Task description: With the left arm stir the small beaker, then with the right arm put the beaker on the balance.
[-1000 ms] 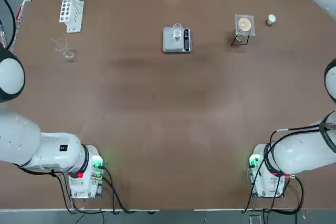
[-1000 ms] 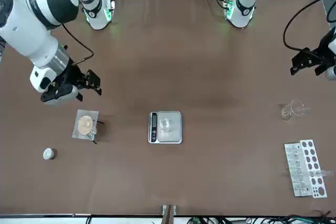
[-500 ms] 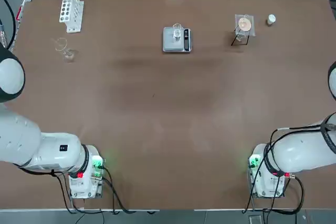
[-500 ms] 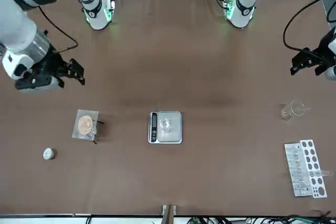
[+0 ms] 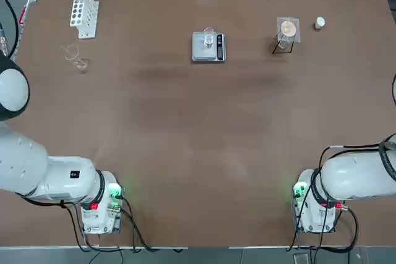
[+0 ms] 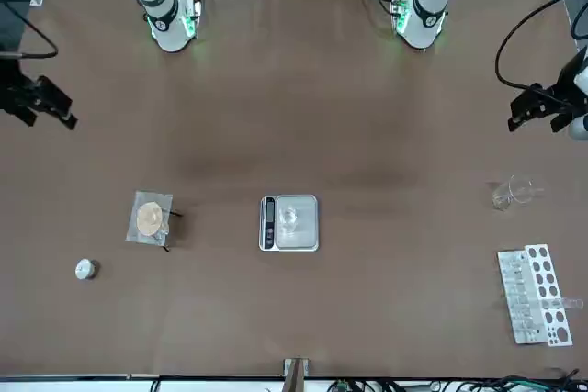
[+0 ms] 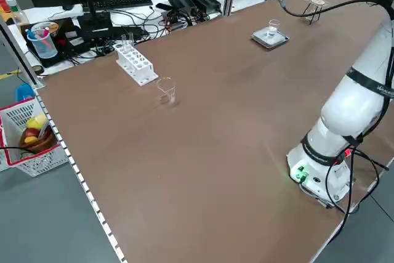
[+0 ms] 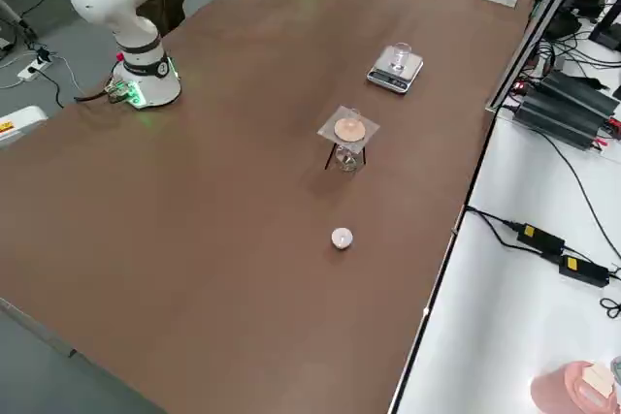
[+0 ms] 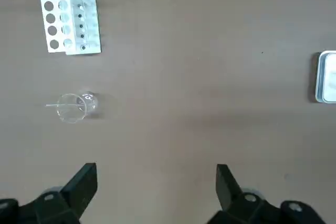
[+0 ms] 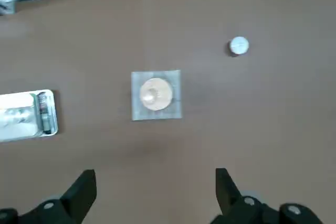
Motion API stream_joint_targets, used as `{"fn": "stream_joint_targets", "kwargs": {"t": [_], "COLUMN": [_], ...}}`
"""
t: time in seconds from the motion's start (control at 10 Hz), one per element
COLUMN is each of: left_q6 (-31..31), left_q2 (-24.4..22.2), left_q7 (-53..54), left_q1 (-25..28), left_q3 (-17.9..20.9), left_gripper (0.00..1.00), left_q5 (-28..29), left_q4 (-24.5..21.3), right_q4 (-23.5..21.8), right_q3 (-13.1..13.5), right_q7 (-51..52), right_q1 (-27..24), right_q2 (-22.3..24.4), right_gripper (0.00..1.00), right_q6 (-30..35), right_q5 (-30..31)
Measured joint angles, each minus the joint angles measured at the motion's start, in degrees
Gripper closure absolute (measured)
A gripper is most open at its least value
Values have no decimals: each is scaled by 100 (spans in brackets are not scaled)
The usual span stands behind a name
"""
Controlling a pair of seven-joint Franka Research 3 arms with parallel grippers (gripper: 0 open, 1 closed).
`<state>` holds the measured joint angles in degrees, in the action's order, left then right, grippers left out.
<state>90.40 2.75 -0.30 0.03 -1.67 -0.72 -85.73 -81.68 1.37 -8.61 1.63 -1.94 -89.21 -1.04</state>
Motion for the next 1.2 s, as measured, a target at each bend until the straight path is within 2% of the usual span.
{"fn": "stream_joint_targets", "kwargs": {"t": [0.2, 0.4, 0.7, 1.2], "left_q6": [0, 0, 0, 0], "left_q2": [0, 0, 0, 0], "left_q7": [0, 0, 0, 0], "left_q1": [-16, -14, -7, -7], "left_q3": [-32, -42, -39, -38], "left_gripper": [0, 0, 0, 0], "left_q5": [0, 0, 0, 0], "left_q4": [1, 3, 3, 3], "right_q4": [-32, -354, -795, -910], "right_q3": [-3, -3, -14, -60], "right_q7": [-2, 138, 242, 548], "right_q1": [-173, -369, -428, -428], "right_q2": [97, 301, 355, 478], "right_gripper": [0, 0, 0, 0], "right_q6": [78, 99, -262, -264], "right_q5": [40, 77, 267, 281]}}
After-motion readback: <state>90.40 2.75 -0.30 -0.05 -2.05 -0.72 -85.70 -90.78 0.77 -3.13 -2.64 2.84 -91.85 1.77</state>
